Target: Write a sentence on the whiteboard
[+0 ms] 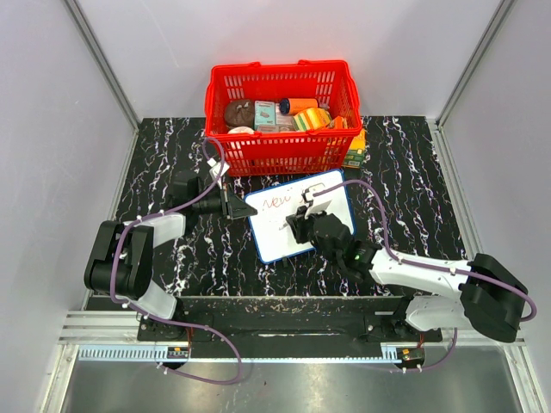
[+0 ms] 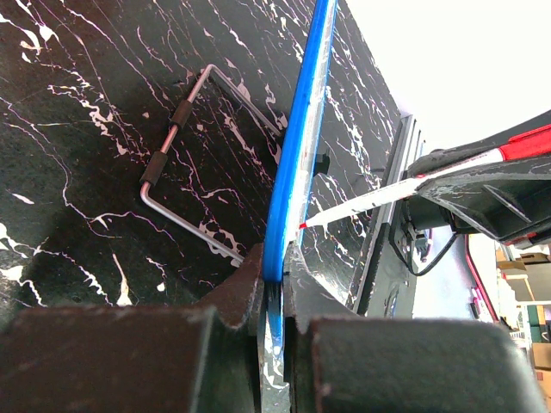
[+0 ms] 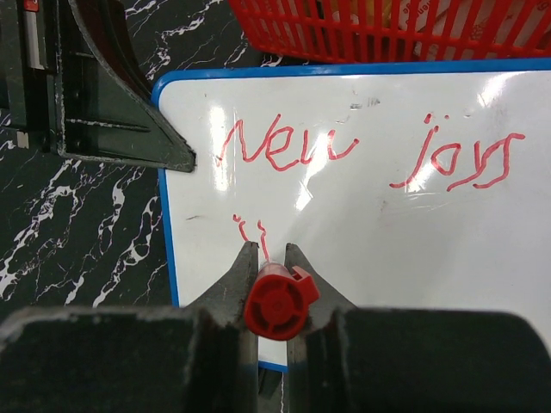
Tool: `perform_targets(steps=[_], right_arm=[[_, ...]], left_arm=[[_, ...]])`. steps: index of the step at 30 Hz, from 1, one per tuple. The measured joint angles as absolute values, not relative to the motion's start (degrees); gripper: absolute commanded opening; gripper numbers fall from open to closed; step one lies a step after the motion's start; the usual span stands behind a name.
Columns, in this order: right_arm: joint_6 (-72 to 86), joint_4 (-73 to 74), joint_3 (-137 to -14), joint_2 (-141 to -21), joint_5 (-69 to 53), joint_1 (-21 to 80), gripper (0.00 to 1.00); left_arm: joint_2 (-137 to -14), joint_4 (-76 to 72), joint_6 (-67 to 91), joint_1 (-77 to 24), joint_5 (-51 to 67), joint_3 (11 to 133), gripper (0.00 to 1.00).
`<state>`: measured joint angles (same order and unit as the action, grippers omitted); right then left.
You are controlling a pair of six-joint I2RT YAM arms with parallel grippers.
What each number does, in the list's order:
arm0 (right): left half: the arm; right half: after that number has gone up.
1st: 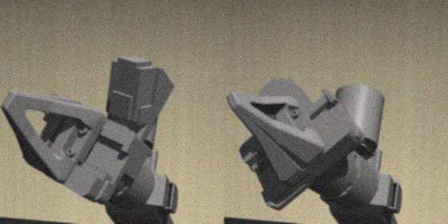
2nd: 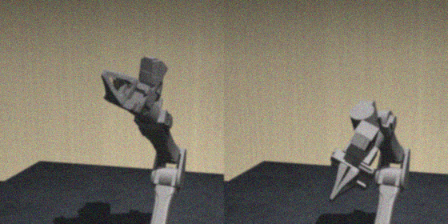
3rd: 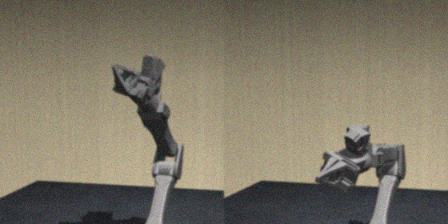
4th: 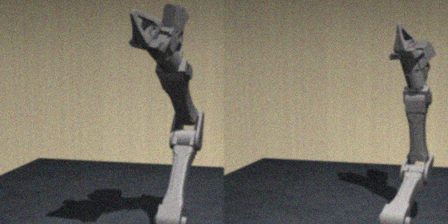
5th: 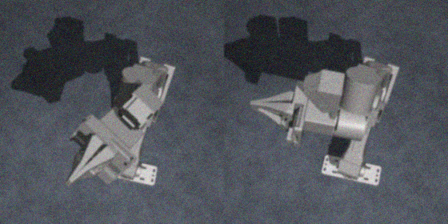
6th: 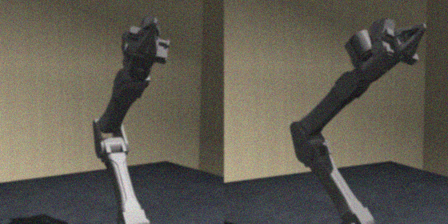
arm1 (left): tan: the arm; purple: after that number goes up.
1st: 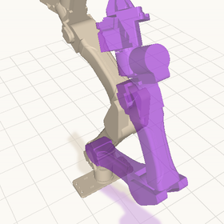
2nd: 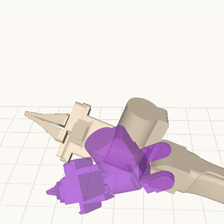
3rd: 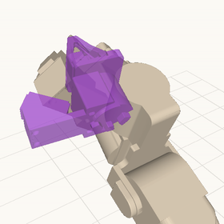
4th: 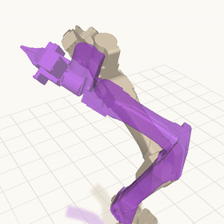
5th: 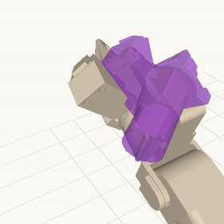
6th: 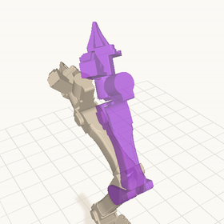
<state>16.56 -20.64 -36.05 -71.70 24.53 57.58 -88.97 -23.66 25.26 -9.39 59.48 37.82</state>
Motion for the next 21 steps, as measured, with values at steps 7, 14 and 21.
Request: perform_targets(steps=[7,14,21], right_arm=[[16.78,-20.62,-35.99,-71.68,24.49,57.58,0.00],[16.69,-20.53,-36.56,-72.07,24.58,57.56,0.00],[15.92,-20.27,-38.96,-73.43,25.26,57.32,0.00]], left_arm=[[-88.97,-23.66,25.26,-9.39,59.48,37.82,0.00],[-88.99,-23.66,25.26,-9.39,59.48,37.82,0.00],[-88.99,-23.68,25.26,-9.39,59.51,37.82,0.00]])
